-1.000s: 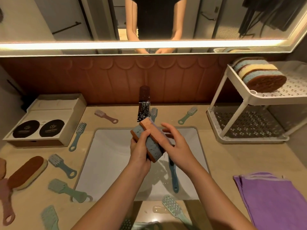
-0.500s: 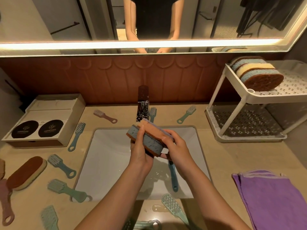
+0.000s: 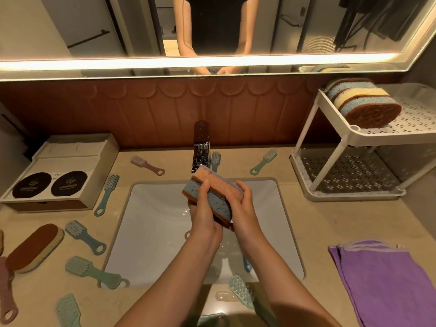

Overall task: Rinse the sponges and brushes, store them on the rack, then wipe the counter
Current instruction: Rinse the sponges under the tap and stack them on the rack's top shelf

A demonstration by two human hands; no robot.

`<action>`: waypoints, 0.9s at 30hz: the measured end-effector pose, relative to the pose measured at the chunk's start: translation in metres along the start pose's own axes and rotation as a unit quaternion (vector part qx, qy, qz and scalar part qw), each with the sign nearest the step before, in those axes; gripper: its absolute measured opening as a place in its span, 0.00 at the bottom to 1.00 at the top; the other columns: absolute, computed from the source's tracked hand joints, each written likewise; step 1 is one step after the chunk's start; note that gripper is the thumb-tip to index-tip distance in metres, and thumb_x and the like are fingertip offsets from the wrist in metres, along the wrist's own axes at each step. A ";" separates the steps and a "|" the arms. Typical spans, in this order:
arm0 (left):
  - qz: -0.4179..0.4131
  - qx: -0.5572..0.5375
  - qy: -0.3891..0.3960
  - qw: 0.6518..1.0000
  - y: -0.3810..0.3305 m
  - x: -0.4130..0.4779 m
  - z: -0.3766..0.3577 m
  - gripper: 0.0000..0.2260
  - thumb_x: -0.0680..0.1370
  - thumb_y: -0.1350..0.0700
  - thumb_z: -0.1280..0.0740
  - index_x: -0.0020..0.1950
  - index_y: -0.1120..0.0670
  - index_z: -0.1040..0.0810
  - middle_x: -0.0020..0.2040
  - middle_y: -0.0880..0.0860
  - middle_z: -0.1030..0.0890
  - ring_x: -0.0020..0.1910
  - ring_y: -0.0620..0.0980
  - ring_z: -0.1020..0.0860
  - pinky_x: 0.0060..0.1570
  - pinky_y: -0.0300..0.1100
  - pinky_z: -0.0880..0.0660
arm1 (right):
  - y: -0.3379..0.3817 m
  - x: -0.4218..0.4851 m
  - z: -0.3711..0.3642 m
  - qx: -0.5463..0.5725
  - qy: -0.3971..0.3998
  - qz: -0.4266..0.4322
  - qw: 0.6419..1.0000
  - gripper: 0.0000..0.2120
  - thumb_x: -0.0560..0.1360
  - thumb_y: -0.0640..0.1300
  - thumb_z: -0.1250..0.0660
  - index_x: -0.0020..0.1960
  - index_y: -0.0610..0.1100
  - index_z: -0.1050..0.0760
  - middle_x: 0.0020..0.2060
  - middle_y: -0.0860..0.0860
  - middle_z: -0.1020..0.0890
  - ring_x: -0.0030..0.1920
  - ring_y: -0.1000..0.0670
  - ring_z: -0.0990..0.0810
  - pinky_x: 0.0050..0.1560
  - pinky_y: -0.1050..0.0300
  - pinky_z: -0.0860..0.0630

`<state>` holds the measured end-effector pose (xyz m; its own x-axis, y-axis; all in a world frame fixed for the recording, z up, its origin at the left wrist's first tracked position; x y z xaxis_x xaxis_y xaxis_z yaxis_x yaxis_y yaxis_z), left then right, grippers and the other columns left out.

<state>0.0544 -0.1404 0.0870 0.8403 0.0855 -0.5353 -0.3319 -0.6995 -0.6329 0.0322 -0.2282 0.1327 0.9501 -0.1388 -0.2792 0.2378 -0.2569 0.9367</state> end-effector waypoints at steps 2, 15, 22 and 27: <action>-0.026 0.030 -0.035 0.999 0.000 -0.007 -0.002 0.20 0.76 0.51 0.34 0.65 0.56 0.31 0.58 0.60 0.22 0.56 0.56 0.22 0.55 0.49 0.25 | -0.001 0.002 0.001 0.042 -0.038 0.003 0.998 0.21 0.79 0.52 0.42 0.69 0.53 0.43 0.53 0.53 0.26 0.51 0.55 0.24 0.44 0.61 0.24; -0.079 0.265 0.033 0.961 -0.044 -0.005 -0.016 0.27 0.71 0.53 0.28 0.66 0.50 0.36 0.59 0.57 0.24 0.50 0.51 0.23 0.43 0.43 0.24 | 0.020 0.024 0.035 -0.055 -0.145 0.093 0.984 0.09 0.77 0.49 0.38 0.51 0.43 0.31 0.42 0.47 0.22 0.40 0.52 0.21 0.35 0.61 0.24; -0.157 0.456 0.100 0.870 -0.061 -0.009 -0.042 0.21 0.70 0.39 0.31 0.59 0.44 0.28 0.51 0.48 0.22 0.50 0.50 0.21 0.50 0.51 0.21 | 0.026 0.026 0.026 -0.148 -0.094 0.099 0.980 0.12 0.78 0.50 0.39 0.53 0.41 0.28 0.43 0.48 0.21 0.40 0.54 0.22 0.30 0.68 0.28; -0.187 0.468 0.073 0.861 -0.053 -0.001 -0.043 0.08 0.73 0.46 0.31 0.42 0.49 0.25 0.41 0.51 0.19 0.47 0.54 0.20 0.50 0.53 0.22 | 0.032 0.029 0.033 -0.229 -0.117 0.120 0.959 0.12 0.78 0.50 0.40 0.46 0.42 0.25 0.42 0.46 0.19 0.44 0.47 0.21 0.45 0.52 0.25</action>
<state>0.0894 -0.1344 0.1451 0.9858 0.0427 -0.1625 -0.1680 0.2405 -0.9560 0.0610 -0.2719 0.1478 0.9301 -0.3656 -0.0343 0.1332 0.2488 0.9594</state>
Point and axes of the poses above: each hand's wrist, its own x-axis towards the middle knuckle, its own z-axis out of the back of the hand, y = z × x, the point moved 9 cm from there along x, towards the middle knuckle
